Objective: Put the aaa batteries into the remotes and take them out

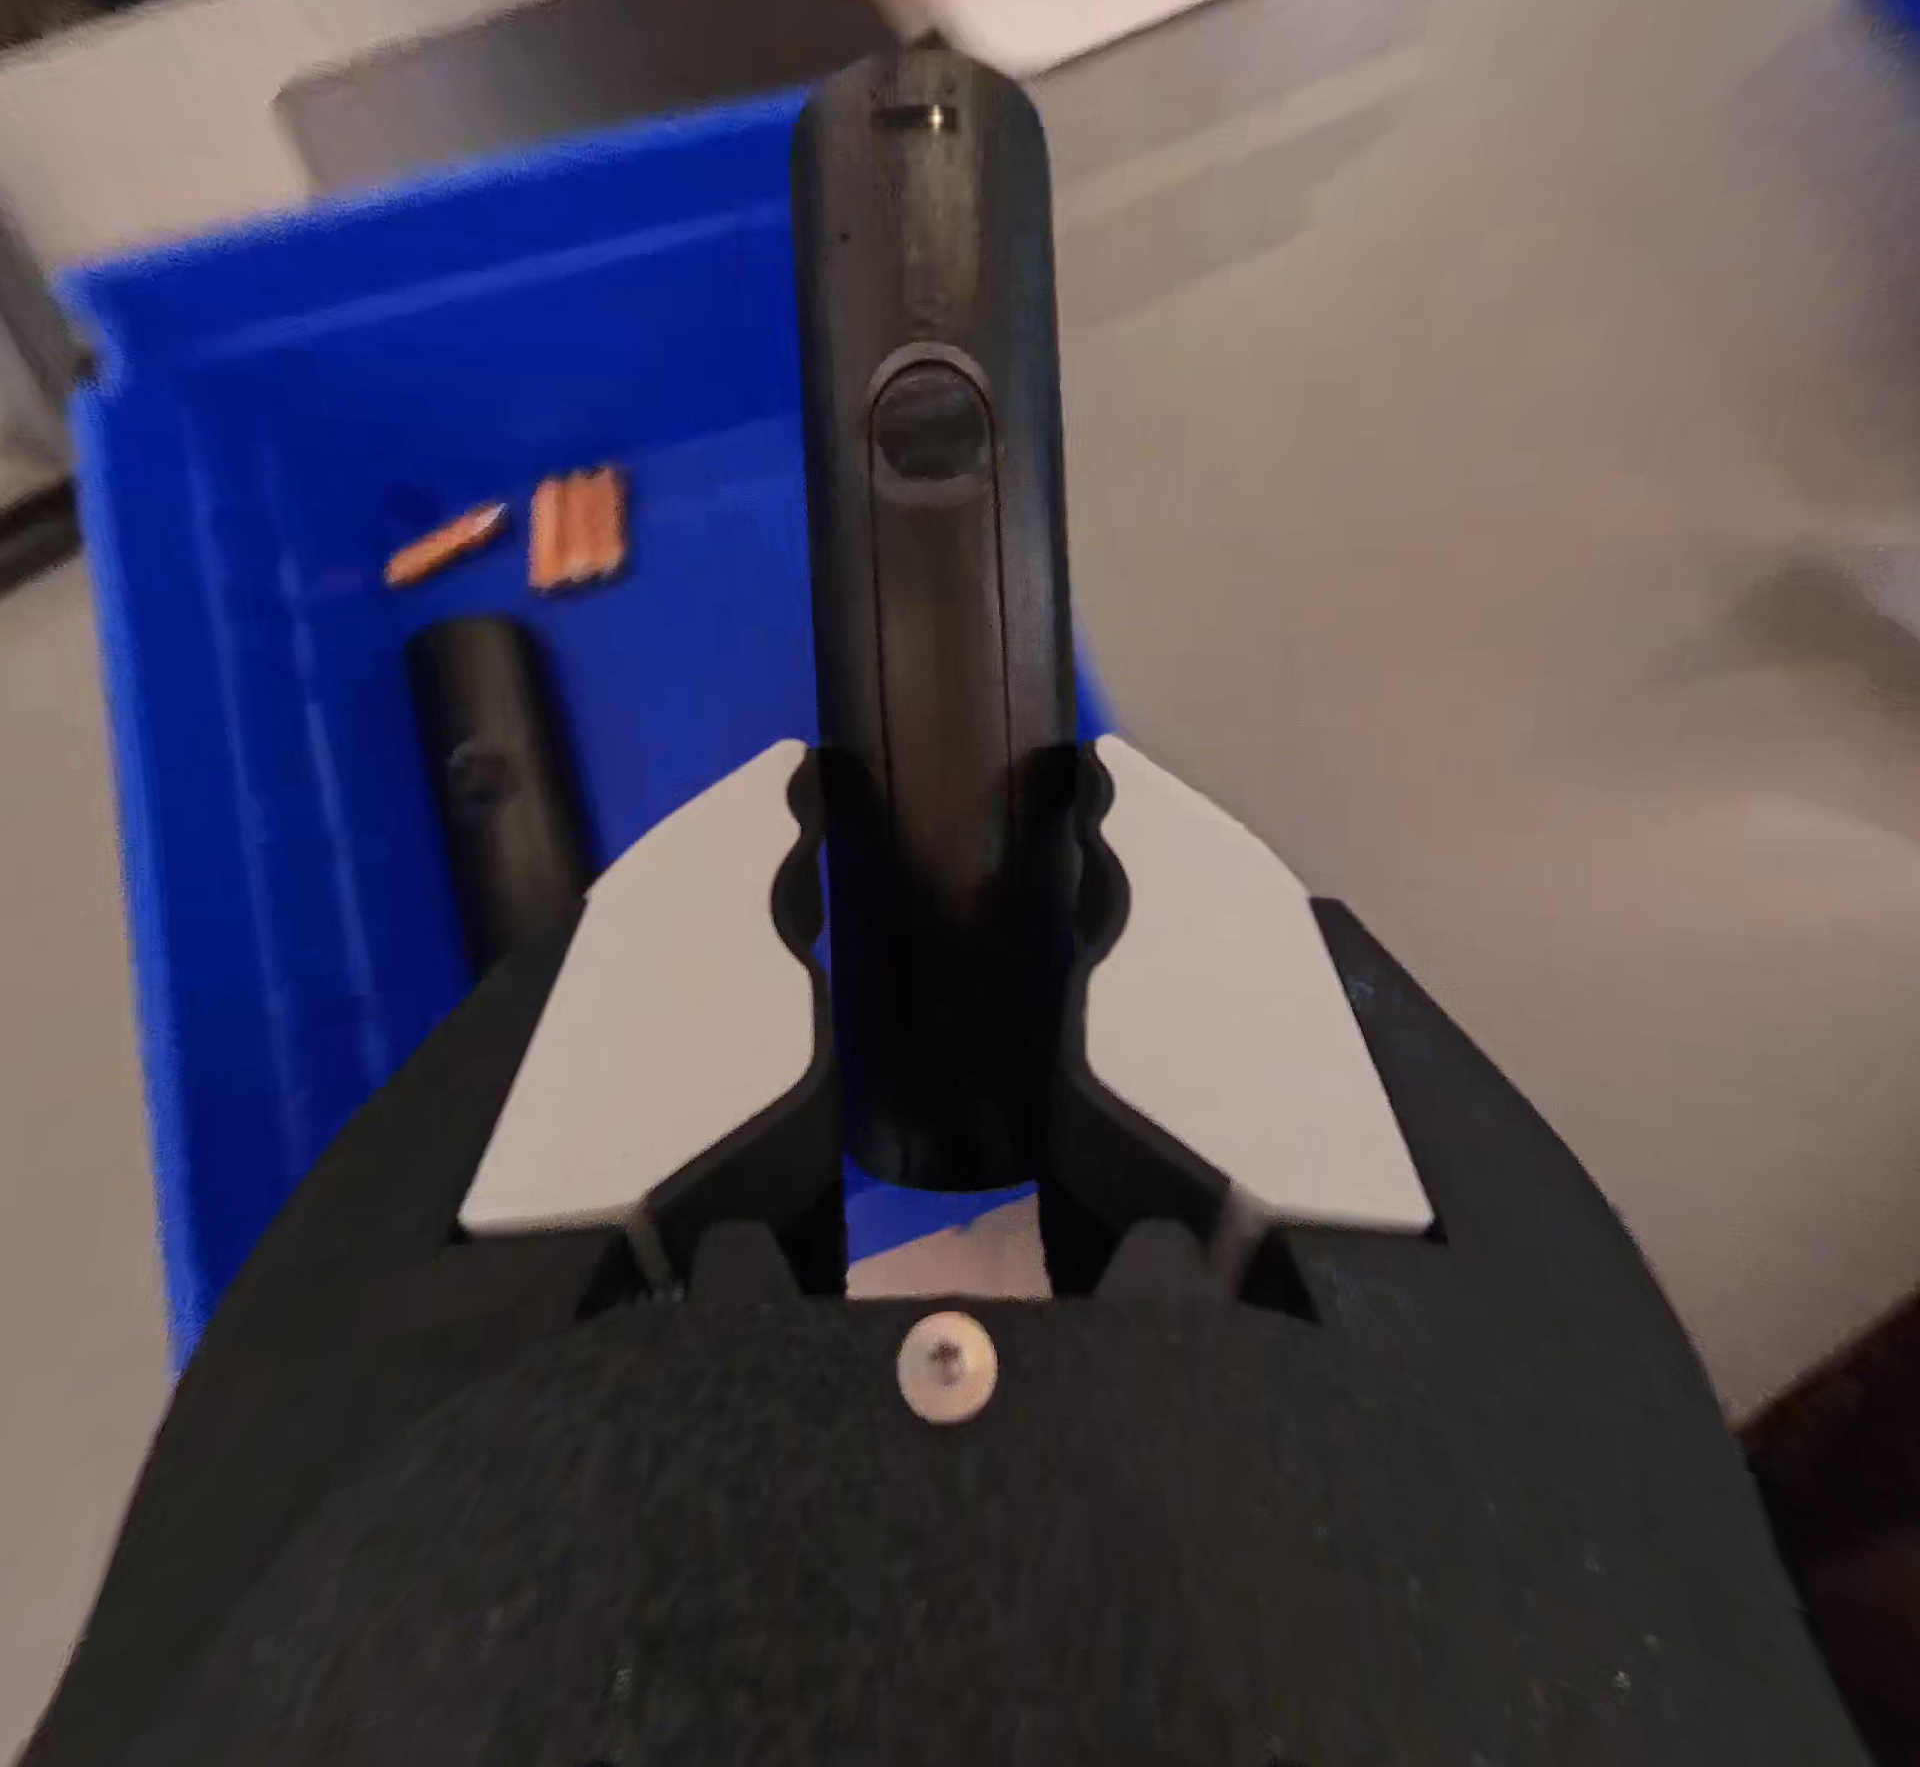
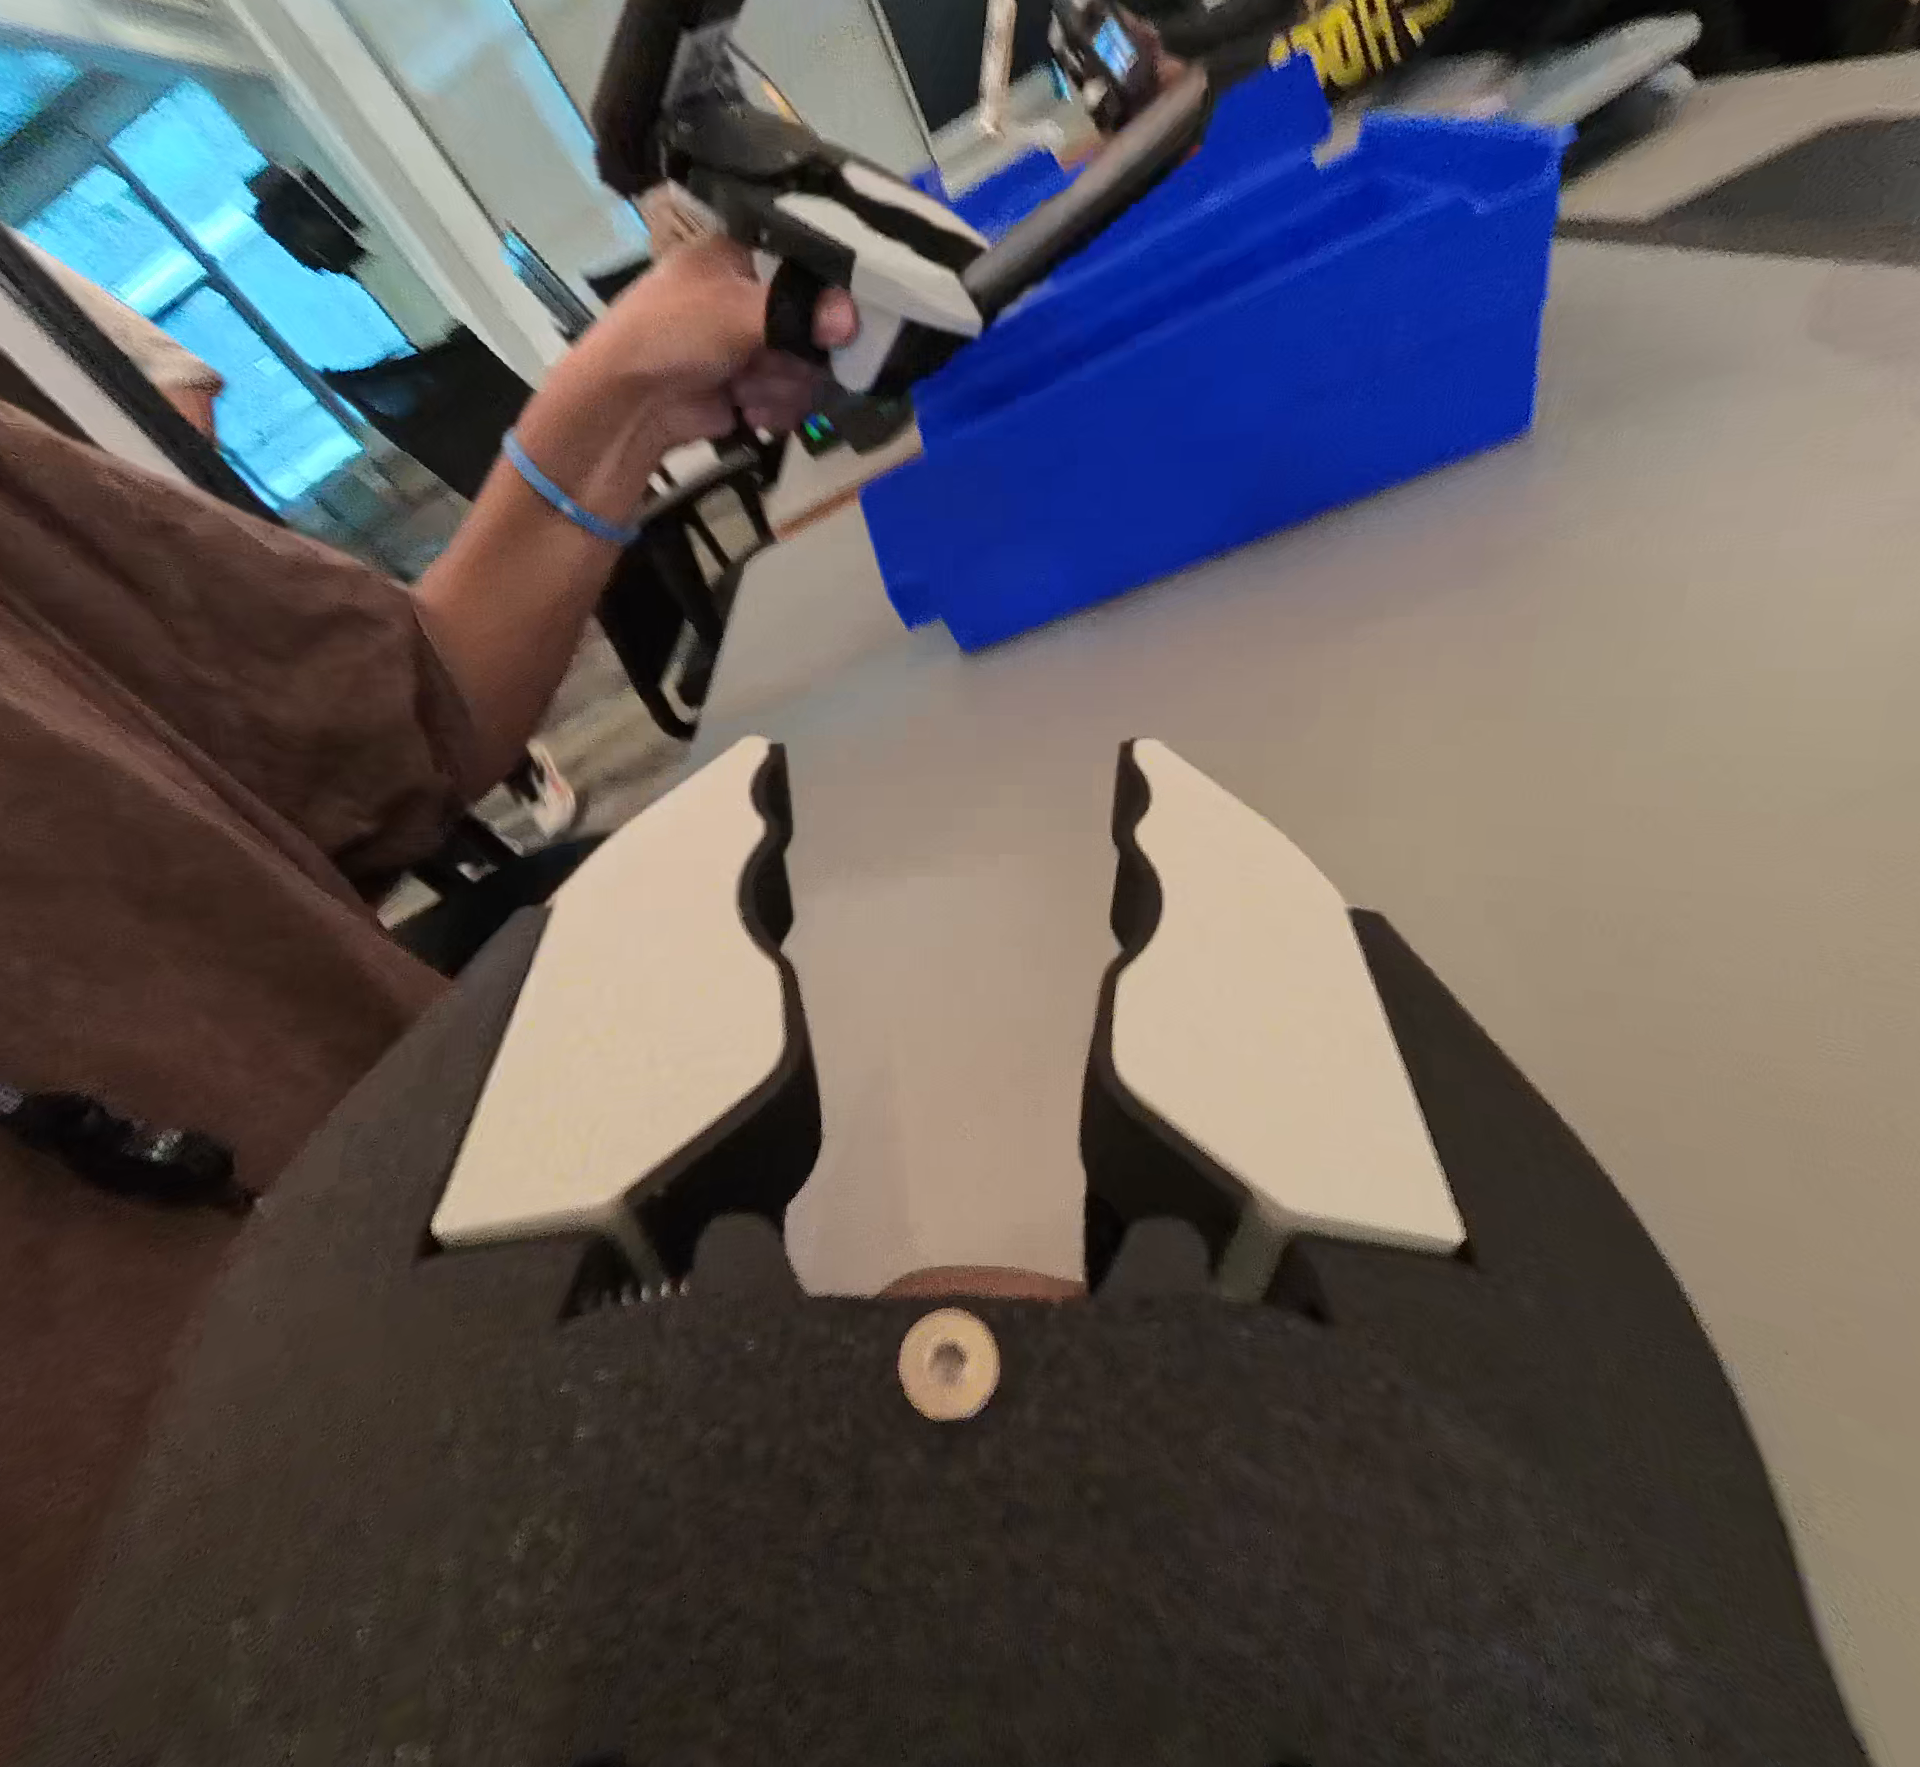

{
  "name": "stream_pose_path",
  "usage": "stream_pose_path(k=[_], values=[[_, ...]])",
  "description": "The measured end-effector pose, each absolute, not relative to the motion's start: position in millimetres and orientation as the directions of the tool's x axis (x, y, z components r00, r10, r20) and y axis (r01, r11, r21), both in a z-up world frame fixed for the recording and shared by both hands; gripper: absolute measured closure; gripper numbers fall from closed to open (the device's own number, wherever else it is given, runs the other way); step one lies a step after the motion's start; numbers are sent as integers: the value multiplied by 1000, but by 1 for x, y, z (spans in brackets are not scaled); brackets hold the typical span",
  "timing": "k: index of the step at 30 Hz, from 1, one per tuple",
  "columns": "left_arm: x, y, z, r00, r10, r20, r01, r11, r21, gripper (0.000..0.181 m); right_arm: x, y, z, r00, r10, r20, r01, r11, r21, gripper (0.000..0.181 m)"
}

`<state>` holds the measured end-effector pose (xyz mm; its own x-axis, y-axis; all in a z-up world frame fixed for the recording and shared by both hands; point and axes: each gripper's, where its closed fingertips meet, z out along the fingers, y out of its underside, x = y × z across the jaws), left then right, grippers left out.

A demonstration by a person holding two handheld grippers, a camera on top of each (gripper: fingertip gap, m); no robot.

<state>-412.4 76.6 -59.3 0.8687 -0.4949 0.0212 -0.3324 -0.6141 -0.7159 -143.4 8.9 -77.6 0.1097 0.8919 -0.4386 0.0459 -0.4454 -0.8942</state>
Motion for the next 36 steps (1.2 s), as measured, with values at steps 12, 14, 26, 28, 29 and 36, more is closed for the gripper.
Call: stream_pose_path(k=[12, 14, 26, 28, 29, 36], values=[[-135, 20, -37, 258, -957, 132, -495, -248, -832, 135, -128, 39, -3, -60, 939, -339, -199, -344, -918, 89], [-114, 18, -51, 215, -970, 111, -532, -212, -820, 135, -114, 39, -3, -28, 947, -319, -191, -318, -929, 95], [-79, 23, -65, 128, -956, 263, -441, -292, -849, 135, -75, 44, -21, 4, 954, -299, -194, -293, -936, 117], [-83, 27, -66, 121, -942, 313, -406, -335, -850, 133, -76, 46, -23, 6, 949, -315, -196, -308, -931, 117], [-86, 29, -67, 112, -932, 344, -386, -360, -849, 131, -77, 47, -24, 9, 947, -322, -202, -313, -928, 117], [-103, 30, -108, 191, -967, 166, -532, -245, -810, 101, -74, 66, -28, 124, 915, -384, -229, -350, -908, 117]])
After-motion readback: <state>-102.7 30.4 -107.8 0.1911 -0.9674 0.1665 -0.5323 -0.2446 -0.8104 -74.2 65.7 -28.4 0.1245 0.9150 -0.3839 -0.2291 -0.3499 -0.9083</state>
